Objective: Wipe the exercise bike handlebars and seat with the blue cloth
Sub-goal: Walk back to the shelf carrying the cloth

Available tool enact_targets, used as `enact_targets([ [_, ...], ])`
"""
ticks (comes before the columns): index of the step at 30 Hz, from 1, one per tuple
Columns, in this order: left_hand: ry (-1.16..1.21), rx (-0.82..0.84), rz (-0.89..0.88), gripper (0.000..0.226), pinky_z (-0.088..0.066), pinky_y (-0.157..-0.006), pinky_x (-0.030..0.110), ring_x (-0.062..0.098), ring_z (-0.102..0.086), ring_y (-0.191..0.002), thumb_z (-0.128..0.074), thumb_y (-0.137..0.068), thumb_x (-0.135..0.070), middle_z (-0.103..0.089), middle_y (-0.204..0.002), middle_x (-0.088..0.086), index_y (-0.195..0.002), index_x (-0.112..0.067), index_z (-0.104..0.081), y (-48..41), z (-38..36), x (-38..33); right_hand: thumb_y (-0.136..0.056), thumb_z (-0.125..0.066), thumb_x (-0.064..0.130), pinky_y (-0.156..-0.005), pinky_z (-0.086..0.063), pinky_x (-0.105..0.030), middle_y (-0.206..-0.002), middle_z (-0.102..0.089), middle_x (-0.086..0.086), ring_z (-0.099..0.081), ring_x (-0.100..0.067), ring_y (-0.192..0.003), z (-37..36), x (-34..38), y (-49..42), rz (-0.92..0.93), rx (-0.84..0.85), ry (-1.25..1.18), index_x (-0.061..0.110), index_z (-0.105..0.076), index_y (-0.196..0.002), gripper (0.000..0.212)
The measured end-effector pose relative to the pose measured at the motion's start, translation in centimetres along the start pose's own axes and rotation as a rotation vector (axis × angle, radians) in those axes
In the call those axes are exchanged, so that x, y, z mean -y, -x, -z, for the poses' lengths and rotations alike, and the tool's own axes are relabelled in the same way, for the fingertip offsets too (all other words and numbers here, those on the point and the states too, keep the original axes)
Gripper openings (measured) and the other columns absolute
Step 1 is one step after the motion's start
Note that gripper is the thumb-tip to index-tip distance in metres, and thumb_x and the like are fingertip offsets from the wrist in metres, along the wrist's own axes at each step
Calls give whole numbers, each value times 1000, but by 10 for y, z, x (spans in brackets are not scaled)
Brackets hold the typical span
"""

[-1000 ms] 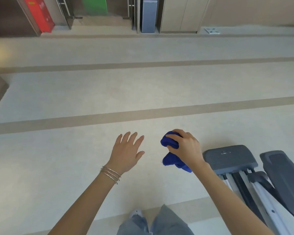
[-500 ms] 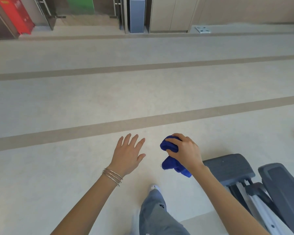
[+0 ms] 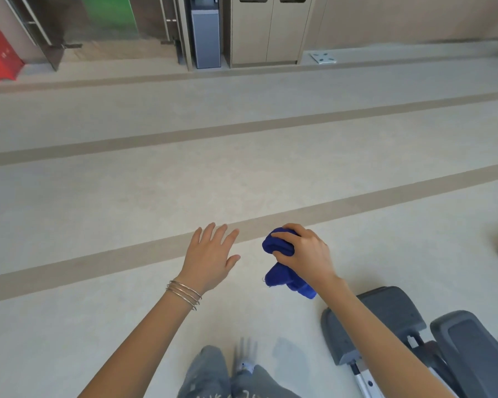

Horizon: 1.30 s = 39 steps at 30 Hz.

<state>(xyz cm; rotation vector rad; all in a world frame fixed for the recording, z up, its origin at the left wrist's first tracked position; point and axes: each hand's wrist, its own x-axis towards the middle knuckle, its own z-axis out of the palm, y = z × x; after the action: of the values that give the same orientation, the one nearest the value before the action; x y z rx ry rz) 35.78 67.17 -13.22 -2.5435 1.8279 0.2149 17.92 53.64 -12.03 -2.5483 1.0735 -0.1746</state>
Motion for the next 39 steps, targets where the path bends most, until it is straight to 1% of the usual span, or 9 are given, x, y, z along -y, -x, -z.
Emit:
enact_targets([
  [8, -25, 35, -48, 58, -15, -116, 43, 27, -17, -143, -29, -97, -49, -25, -155, 4, -148, -25, -16, -95, 3, 14, -80, -62, 36, -72, -42, -24, -122, -56, 17, -57, -16, -99, 3, -31, -81, -59, -10, -33, 38, -63, -111, 31],
  [11, -26, 26, -74, 58, -15, -116, 44, 28, -18, -143, -30, -97, -49, -25, -155, 4, -148, -25, -16, -142, 8, 24, -80, -62, 36, -71, -43, -25, -122, -56, 17, -57, -16, -98, 9, -38, -125, -70, -28, -25, 38, -63, -111, 31],
  [15, -6, 2, -108, 58, -15, -116, 43, 29, -19, -143, -32, -96, -48, -28, -154, 6, -147, -24, -19, -211, 23, 43, -82, -61, 38, -70, -39, -23, -125, -54, 16, -57, -15, -100, 22, -44, -189, -93, -41, -2, 38, -62, -113, 31],
  [19, -23, -17, -140, 58, -14, -116, 43, 27, -18, -143, -30, -96, -49, -25, -155, 4, -148, -25, -17, -281, 42, 65, -82, -61, 38, -74, -46, -25, -125, -54, 16, -57, -16, -102, 37, -45, -253, -109, -66, -10, 38, -62, -114, 32],
  [24, -27, -28, -161, 59, -14, -116, 44, 28, -17, -143, -31, -96, -49, -25, -155, 4, -148, -25, -16, -354, 62, 88, -82, -61, 39, -77, -49, -28, -127, -53, 16, -56, -15, -104, 47, -47, -321, -125, -91, -12, 37, -62, -115, 33],
  [27, 13, -32, -165, 58, -16, -116, 45, 30, -20, -142, -33, -96, -48, -28, -154, 5, -147, -25, -20, -374, 67, 97, -82, -61, 39, -77, -49, -29, -126, -53, 17, -56, -14, -104, 48, -49, -345, -132, -78, -21, 38, -62, -115, 33],
  [30, -13, -1, -158, 59, -15, -116, 44, 28, -18, -143, -31, -96, -49, -26, -155, 4, -148, -25, -17, -394, 63, 110, -81, -62, 39, -75, -49, -29, -124, -54, 18, -57, -14, -101, 44, -53, -369, -144, -63, -37, 39, -62, -113, 32],
  [35, -1, 49, -122, 59, -15, -116, 44, 28, -18, -143, -31, -96, -50, -25, -155, 4, -148, -25, -16, -431, 54, 120, -82, -61, 39, -79, -51, -32, -125, -54, 17, -57, -14, -103, 40, -69, -411, -131, 4, -46, 39, -62, -115, 33],
  [39, -12, 82, -102, 59, -15, -117, 44, 28, -16, -144, -29, -96, -50, -23, -156, 4, -148, -26, -15, -474, 50, 121, -82, -61, 42, -74, -47, -27, -125, -53, 18, -57, -13, -103, 42, -92, -459, -113, 16, -29, 41, -61, -115, 33],
])
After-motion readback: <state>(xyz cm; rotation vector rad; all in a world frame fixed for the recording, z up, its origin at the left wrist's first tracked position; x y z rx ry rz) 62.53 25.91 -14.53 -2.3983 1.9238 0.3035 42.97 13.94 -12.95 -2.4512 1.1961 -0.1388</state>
